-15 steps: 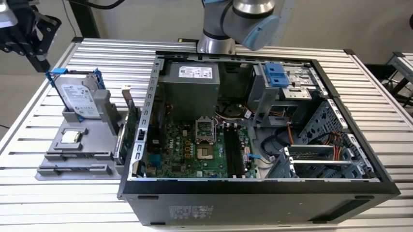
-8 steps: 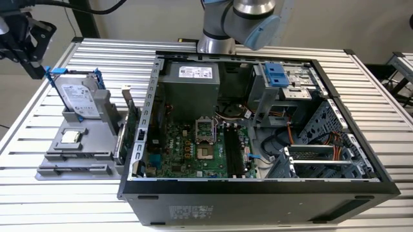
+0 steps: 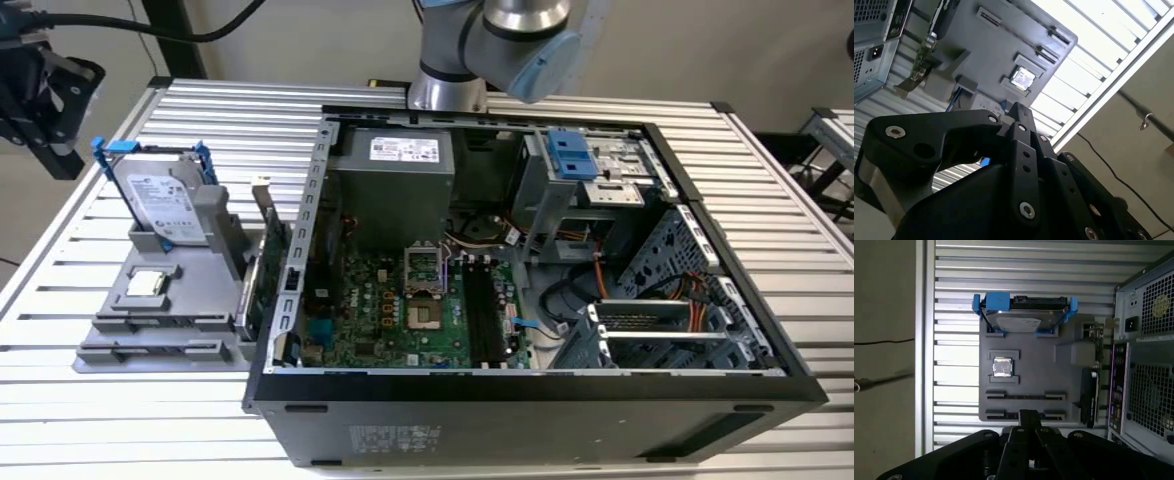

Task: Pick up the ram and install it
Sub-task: 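Reach for the ram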

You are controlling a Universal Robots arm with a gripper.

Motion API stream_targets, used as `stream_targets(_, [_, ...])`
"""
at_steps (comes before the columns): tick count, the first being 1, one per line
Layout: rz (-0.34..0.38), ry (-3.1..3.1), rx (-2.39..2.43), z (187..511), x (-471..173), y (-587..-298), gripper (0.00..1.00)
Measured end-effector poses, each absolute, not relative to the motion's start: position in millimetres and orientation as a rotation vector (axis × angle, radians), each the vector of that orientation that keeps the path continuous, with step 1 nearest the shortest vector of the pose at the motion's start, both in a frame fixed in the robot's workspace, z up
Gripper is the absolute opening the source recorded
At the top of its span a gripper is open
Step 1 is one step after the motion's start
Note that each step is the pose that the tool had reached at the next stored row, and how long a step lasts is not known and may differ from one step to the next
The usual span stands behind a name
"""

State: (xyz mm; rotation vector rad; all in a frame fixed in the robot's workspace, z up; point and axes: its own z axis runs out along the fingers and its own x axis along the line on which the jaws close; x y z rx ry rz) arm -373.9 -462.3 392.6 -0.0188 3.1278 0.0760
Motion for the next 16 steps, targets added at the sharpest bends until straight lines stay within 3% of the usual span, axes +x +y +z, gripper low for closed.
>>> stream_targets(16, [0.076, 3.128, -0.019, 393, -374, -498, 0.0])
